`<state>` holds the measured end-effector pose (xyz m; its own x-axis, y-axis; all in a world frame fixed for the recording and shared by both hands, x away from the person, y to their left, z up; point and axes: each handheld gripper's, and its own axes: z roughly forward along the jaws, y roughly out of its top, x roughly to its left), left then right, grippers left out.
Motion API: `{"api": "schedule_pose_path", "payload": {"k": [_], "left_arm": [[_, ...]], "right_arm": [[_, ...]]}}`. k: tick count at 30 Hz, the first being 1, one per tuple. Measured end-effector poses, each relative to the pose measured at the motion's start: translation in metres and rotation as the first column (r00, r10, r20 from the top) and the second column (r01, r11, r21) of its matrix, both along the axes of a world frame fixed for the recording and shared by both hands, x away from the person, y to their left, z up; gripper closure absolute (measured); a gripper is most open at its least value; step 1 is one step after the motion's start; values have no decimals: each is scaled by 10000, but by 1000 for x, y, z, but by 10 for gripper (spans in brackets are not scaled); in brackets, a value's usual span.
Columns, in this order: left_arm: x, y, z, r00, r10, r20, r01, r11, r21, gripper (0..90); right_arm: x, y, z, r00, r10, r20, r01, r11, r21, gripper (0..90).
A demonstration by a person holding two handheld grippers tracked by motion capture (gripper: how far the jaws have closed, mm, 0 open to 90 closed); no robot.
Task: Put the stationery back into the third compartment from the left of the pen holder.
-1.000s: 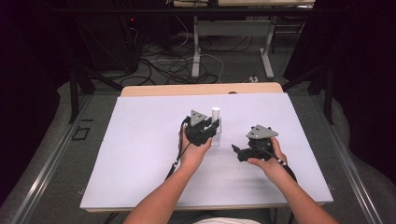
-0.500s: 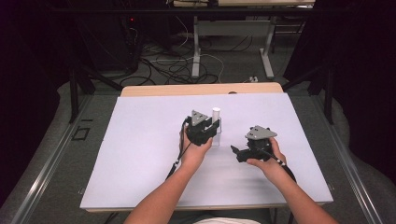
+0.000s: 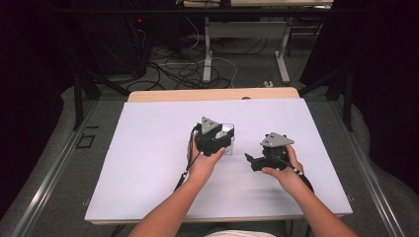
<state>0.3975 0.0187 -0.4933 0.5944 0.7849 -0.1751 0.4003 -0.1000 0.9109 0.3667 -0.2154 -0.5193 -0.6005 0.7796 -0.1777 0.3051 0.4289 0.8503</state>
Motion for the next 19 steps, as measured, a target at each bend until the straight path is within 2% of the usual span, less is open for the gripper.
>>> {"api": "schedule_pose_path", "payload": {"k": [10,13,17,19], "left_arm": [[-4,38,18,9998,-146,155,147,9999,-11,273],[-6,52,24,9994,-134,332,134,9999,-5,270],[-11,73,29,9998,9,183,-9,10000,-11,252],[-12,83,29,9999,101,39,-101,9999,73,213]], "right_arm": [[0,-2,1,10000,-93,18,93,9999,72,0],[1,-3,2,9999,-114,33,114,9999,30,0],[1,-5,2,9996,-265,15,264,9995,172,0],[2,-9,3,9995,-316,5,316,9993,204,0]]}}
